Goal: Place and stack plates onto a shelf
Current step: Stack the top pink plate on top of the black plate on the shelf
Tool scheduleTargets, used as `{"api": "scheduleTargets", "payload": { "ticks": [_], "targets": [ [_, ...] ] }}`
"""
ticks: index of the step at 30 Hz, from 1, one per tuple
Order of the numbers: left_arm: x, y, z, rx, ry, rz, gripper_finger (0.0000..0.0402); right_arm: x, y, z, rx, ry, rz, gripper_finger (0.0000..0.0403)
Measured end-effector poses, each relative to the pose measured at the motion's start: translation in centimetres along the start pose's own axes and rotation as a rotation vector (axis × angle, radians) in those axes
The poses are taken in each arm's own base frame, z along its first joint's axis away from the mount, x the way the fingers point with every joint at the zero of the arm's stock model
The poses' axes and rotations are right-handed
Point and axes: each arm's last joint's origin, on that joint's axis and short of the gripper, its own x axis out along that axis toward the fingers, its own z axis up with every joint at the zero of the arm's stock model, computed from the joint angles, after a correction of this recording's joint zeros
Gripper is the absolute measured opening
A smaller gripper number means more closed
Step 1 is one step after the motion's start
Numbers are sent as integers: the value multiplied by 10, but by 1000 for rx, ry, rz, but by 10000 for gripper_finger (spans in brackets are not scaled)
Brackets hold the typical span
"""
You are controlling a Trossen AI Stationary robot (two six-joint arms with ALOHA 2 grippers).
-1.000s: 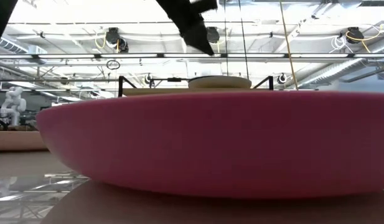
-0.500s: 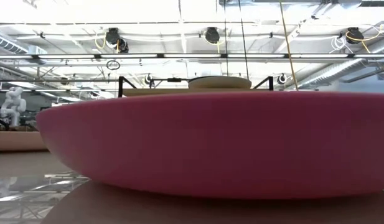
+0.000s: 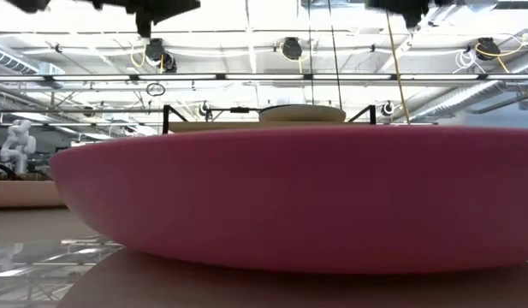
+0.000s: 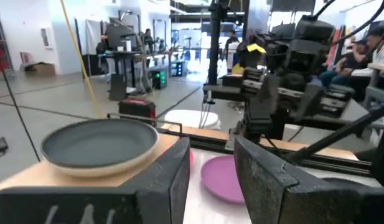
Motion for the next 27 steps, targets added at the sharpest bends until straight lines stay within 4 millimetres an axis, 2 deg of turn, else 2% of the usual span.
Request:
{"api": "scheduleTargets", "payload": {
  "ticks": [5,10,16,27],
  "targets": [
    [-6,4,-28,18,54,19,129,2,-14,-23,58,214,-160,144],
    [-6,6,-27,-5,20,42,129,1,-31,-42,169,392,-287,144],
    [-6,6,-26,-14,10,41,129,6,-48,-54,109,504,-462,141],
    [-6,4,-25,-25,-2,30,129,35,-80,-73,-42,667,-732,115]
  ]
}}
